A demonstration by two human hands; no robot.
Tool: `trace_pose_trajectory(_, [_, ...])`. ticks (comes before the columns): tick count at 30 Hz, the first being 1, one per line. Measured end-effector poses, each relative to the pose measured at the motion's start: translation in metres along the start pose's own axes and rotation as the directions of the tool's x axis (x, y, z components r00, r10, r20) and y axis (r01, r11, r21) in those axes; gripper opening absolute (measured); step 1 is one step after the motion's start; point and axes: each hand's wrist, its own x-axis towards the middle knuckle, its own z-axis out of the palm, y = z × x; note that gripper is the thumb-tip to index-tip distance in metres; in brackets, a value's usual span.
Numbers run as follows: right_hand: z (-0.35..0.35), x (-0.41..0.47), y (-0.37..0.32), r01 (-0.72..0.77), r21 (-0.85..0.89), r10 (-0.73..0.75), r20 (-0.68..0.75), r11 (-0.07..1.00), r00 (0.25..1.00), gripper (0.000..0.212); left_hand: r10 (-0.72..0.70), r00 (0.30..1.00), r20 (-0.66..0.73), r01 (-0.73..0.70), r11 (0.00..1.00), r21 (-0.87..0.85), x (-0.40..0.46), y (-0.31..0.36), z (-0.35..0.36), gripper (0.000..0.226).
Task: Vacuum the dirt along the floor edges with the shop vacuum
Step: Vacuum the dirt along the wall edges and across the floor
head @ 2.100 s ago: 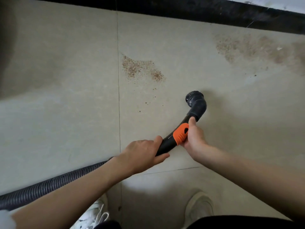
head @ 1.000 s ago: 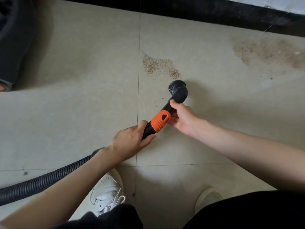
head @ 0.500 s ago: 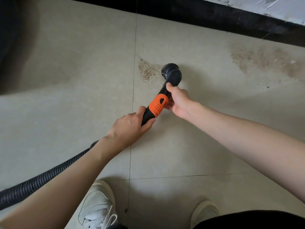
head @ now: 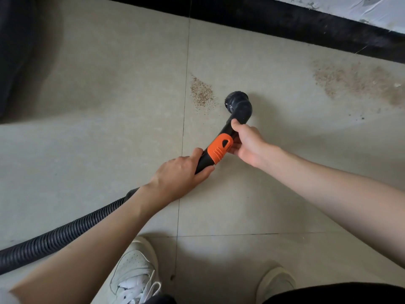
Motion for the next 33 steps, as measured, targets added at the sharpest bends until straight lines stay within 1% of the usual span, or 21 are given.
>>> trace_pose_trajectory(4, [-0.022, -0.012, 0.025, -0.036, 0.057, 0.038, -0.035, 0.998, 0.999, 0.020, 0.072, 0.995, 0.066, -0.076, 0.996, 0.054, -0.013, 0.005, 0.011, 0.045])
trace_pose_trajectory(8, [-0.025, -0.020, 0.036, -0.053, 0.080, 0.055, -0.032, 0.995, 0.998, 0.019, 0.081, 0.992, 0.093, -0.086, 0.995, 0.056, -0.024, 0.003, 0.014, 0.044])
trace_pose_trajectory(17, [0.021, -0.016, 0.011, -0.062, -0.017, 0.063, 0.068, 0.998, 0.996, 0.016, -0.038, 0.999, 0.006, 0.038, 0.999, -0.037, -0.028, -0.022, -0.001, 0.040])
trace_pose_trajectory(23, [0.043, -0.006, -0.019, -0.016, -0.076, 0.024, 0.108, 0.997, 0.994, 0.019, -0.112, 0.992, -0.065, 0.107, 0.991, -0.076, -0.010, -0.029, -0.017, 0.041])
trace_pose_trajectory(27, [0.054, -0.001, -0.030, 0.002, -0.109, 0.012, 0.131, 0.994, 0.991, 0.017, -0.138, 0.985, -0.104, 0.129, 0.988, -0.088, -0.003, -0.032, -0.022, 0.042])
trace_pose_trajectory(33, [0.071, 0.007, -0.045, 0.030, -0.160, -0.007, 0.144, 0.987, 0.990, 0.018, -0.182, 0.974, -0.136, 0.160, 0.975, -0.157, 0.006, -0.040, -0.030, 0.040])
